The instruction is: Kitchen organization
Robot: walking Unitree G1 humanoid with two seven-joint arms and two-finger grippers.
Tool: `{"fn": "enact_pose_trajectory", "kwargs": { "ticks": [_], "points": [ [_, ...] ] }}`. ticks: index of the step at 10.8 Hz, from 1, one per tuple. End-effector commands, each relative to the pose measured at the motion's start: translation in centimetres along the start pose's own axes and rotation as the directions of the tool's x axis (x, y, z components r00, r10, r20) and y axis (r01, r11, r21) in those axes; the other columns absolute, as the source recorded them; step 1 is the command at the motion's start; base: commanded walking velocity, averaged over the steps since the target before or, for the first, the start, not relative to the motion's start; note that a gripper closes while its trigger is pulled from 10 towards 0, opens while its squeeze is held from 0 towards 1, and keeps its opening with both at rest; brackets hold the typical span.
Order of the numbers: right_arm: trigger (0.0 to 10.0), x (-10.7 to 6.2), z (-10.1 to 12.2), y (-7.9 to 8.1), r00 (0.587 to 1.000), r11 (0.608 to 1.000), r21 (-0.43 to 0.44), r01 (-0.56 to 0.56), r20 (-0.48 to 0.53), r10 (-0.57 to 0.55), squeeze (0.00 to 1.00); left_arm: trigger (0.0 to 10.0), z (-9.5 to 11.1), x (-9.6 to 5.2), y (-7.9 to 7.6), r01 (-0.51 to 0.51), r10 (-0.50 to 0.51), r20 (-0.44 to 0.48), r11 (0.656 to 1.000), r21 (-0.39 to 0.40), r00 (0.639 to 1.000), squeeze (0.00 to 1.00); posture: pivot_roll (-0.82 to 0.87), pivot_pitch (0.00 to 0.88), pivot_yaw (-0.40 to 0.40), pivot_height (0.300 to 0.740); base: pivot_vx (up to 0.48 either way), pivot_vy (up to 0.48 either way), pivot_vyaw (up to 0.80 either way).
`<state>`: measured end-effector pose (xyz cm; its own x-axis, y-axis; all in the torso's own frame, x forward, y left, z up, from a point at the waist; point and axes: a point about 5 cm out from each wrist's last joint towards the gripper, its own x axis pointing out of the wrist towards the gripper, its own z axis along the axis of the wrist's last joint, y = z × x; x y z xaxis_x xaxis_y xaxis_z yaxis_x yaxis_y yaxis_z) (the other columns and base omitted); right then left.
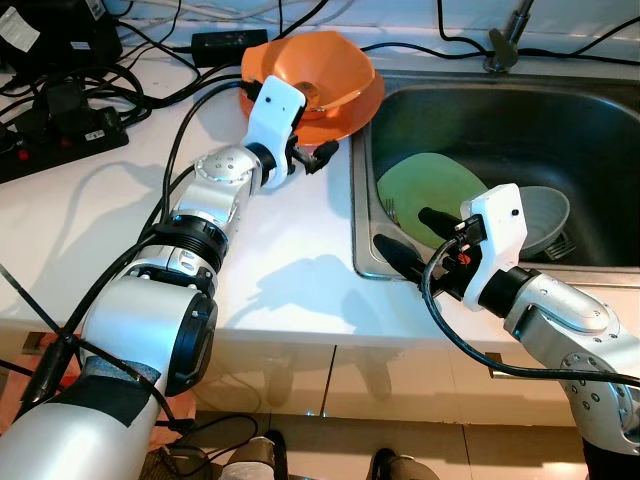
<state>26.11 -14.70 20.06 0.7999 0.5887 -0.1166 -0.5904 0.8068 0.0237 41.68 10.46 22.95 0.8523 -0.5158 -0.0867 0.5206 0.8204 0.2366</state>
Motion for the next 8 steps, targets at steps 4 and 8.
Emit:
{"fn": "enact_pose_trajectory", "kwargs": {
  "ticks": [4,8],
  "points": [
    [10.0,-0.1,-0.1,0.2,1.0,1.0,0.012,-0.008,-0.007,0.008,0.0,10.0,-1.1,0.0,0.1,-0.013,0.01,-0.116,0.999,-0.03,0.993,0.0,-0.09,0.19,0.017,0.74,0.0,0.0,0.0],
    [10.0,-0.1,-0.1,0.2,1.0,1.0,0.017,-0.008,-0.006,0.008,0.0,10.0,-0.3,-0.2,1.4,-0.118,0.115,-0.107,0.993,-0.015,0.988,0.0,-0.09,0.193,0.014,0.74,0.0,0.0,0.0]
  ]
}}
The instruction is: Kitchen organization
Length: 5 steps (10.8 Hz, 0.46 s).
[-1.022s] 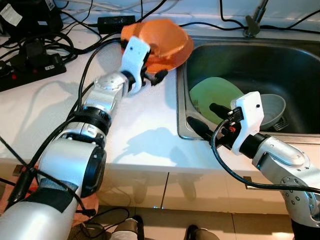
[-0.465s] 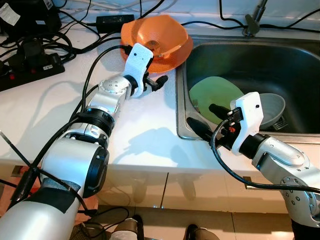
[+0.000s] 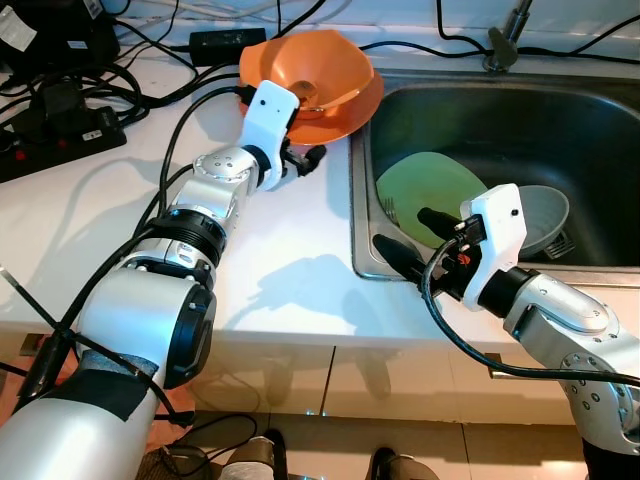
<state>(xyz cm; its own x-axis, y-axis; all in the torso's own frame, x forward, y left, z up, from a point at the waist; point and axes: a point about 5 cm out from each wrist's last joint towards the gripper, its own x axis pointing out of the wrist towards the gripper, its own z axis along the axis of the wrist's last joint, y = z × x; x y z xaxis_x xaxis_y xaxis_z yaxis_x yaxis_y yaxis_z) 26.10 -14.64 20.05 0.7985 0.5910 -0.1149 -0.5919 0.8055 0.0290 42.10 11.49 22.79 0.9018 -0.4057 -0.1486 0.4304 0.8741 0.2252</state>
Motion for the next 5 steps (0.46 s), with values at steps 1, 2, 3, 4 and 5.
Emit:
{"fn": "enact_pose_trajectory", "kwargs": {
  "ticks": [1,2,3,4,5],
  "points": [
    [10.0,-0.1,-0.1,0.2,1.0,1.0,0.013,-0.004,-0.009,0.004,0.0,10.0,0.3,-0.1,0.5,-0.031,0.031,-0.014,1.0,0.001,0.999,0.0,-0.09,0.194,0.012,0.74,0.0,0.0,0.0],
    [10.0,-0.1,-0.2,0.2,1.0,1.0,0.014,-0.005,-0.01,0.005,0.0,10.0,0.1,-0.1,0.5,-0.034,0.034,-0.024,0.999,0.001,0.999,0.0,-0.09,0.195,0.011,0.74,0.0,0.0,0.0],
    [10.0,-0.1,-0.2,0.3,1.0,1.0,0.015,-0.006,-0.01,0.007,0.0,10.0,-0.5,0.0,0.1,-0.009,0.01,-0.054,1.0,0.022,0.999,0.0,-0.09,0.195,0.011,0.74,0.0,0.0,0.0],
    [10.0,-0.1,-0.2,0.3,1.0,1.0,0.015,-0.006,-0.01,0.006,0.0,10.0,-1.0,0.0,-0.2,0.019,-0.016,-0.081,0.999,0.039,0.997,0.0,-0.09,0.195,0.01,0.74,0.0,0.0,0.0],
    [10.0,-0.1,-0.2,0.2,1.0,1.0,0.015,-0.005,-0.01,0.005,0.0,10.0,-1.6,-0.1,-0.4,0.063,-0.056,-0.113,0.996,0.06,0.992,0.0,-0.09,0.195,0.01,0.74,0.0,0.0,0.0]
  ]
}}
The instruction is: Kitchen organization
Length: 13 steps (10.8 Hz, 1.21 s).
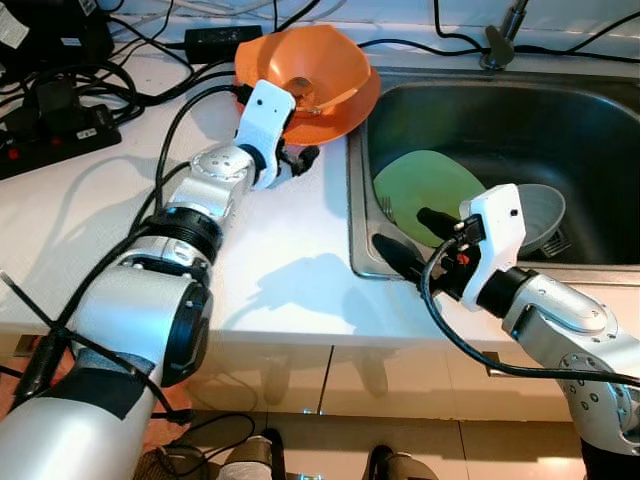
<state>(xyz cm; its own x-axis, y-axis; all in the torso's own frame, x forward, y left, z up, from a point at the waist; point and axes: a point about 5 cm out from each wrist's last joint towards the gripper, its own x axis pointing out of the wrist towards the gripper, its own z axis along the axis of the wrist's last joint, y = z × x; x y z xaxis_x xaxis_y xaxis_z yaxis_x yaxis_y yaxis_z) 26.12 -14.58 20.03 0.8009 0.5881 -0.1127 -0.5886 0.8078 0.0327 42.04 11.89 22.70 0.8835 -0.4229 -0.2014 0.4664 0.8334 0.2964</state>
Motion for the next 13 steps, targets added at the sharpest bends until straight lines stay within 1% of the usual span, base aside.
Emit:
{"fn": "enact_pose_trajectory", "kwargs": {
  "ticks": [1,3,7,9,11,12,13],
  "points": [
    [10.0,-0.2,-0.2,0.1,1.0,1.0,0.01,-0.007,-0.013,0.007,0.0,10.0,-2.0,0.1,-1.1,0.087,-0.086,-0.102,0.996,0.013,0.991,0.0,-0.09,0.192,0.009,0.74,0.0,0.0,0.0],
    [10.0,-0.1,-0.1,0.0,1.0,1.0,0.009,-0.005,-0.01,0.005,0.0,10.0,-2.5,-0.2,-0.9,0.131,-0.123,-0.139,0.99,0.05,0.983,0.0,-0.08,0.186,0.008,0.74,0.0,0.0,0.0],
    [10.0,0.0,0.1,-0.2,1.0,1.0,0.005,-0.006,-0.003,0.006,0.0,10.0,-2.2,-0.7,0.1,0.148,-0.137,-0.139,0.987,0.07,0.981,0.0,-0.07,0.177,0.002,0.74,0.0,0.0,0.0],
    [10.0,0.2,0.2,-0.3,1.0,1.0,0.005,-0.004,0.003,0.004,0.0,10.0,-1.8,-0.9,0.5,0.167,-0.154,-0.133,0.982,0.089,0.979,0.0,-0.06,0.168,0.003,0.74,0.0,0.0,0.0],
    [10.0,0.4,0.2,-0.4,1.0,1.0,0.005,-0.002,0.01,0.002,0.0,10.0,-1.2,-1.1,0.8,0.213,-0.199,-0.124,0.971,0.106,0.972,0.0,-0.06,0.161,0.005,0.74,0.0,0.0,0.0],
    [10.0,0.4,0.3,-0.4,1.0,1.0,0.005,-0.002,0.011,0.002,0.0,10.0,-1.0,-1.2,0.9,0.226,-0.213,-0.119,0.969,0.102,0.97,0.0,-0.05,0.16,0.005,0.74,0.0,0.0,0.0],
    [10.0,0.5,0.3,-0.5,1.0,1.0,0.005,-0.002,0.015,0.002,0.0,10.0,-0.2,-1.3,1.0,0.26,-0.251,-0.093,0.961,0.097,0.963,0.0,-0.05,0.157,0.006,0.74,0.0,0.0,0.0]
  ]
}}
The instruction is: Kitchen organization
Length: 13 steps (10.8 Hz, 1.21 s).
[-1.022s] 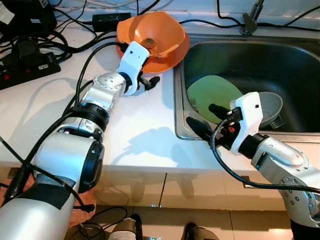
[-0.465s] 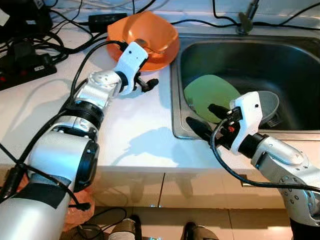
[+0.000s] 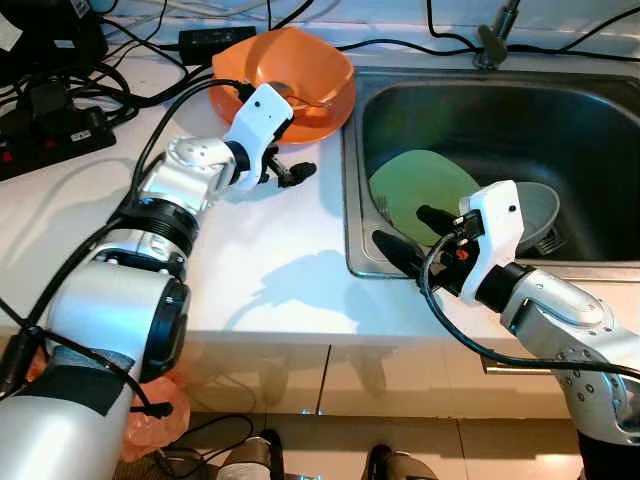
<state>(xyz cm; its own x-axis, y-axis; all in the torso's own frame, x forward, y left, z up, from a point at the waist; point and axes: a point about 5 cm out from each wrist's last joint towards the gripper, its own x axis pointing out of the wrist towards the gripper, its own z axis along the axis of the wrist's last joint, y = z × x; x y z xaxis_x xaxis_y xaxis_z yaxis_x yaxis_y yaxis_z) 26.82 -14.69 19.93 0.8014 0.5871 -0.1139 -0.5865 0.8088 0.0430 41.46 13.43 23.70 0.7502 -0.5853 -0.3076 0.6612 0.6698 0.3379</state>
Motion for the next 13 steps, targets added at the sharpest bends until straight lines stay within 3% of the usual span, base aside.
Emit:
{"fn": "enact_pose_trajectory", "kwargs": {
  "ticks": [1,3,7,10,13],
  "points": [
    [10.0,0.1,0.4,0.0,1.0,1.0,-0.007,-0.004,0.019,0.004,0.0,10.0,0.4,0.0,-0.1,0.054,-0.053,-0.015,0.999,0.008,0.998,0.0,-0.05,0.156,0.006,0.74,0.0,0.0,0.0],
    [10.0,0.2,0.4,-0.2,1.0,1.0,-0.008,-0.003,0.023,0.003,0.0,10.0,1.8,-0.3,0.1,0.101,-0.102,0.031,0.994,0.028,0.994,0.0,-0.04,0.152,0.006,0.74,0.0,0.0,0.0],
    [10.0,0.6,0.5,-0.2,0.999,1.0,-0.009,-0.003,0.032,0.003,0.0,10.0,2.5,-1.0,-0.1,0.22,-0.224,0.06,0.973,0.073,0.973,0.0,-0.03,0.142,0.011,0.74,0.0,0.0,0.0],
    [10.0,0.8,0.5,-0.2,0.999,1.0,-0.009,0.001,0.04,-0.001,0.0,10.0,3.4,-0.9,1.0,0.043,-0.046,0.138,0.999,0.019,0.989,0.0,-0.03,0.138,0.02,0.74,0.0,0.0,0.0],
    [10.0,0.4,0.4,0.0,0.999,1.0,-0.005,0.005,0.039,-0.005,0.0,10.0,1.9,-0.1,0.3,-0.014,0.02,0.12,0.999,-0.051,0.993,0.0,-0.05,0.155,0.022,0.74,0.0,0.0,0.0]
  ]
}}
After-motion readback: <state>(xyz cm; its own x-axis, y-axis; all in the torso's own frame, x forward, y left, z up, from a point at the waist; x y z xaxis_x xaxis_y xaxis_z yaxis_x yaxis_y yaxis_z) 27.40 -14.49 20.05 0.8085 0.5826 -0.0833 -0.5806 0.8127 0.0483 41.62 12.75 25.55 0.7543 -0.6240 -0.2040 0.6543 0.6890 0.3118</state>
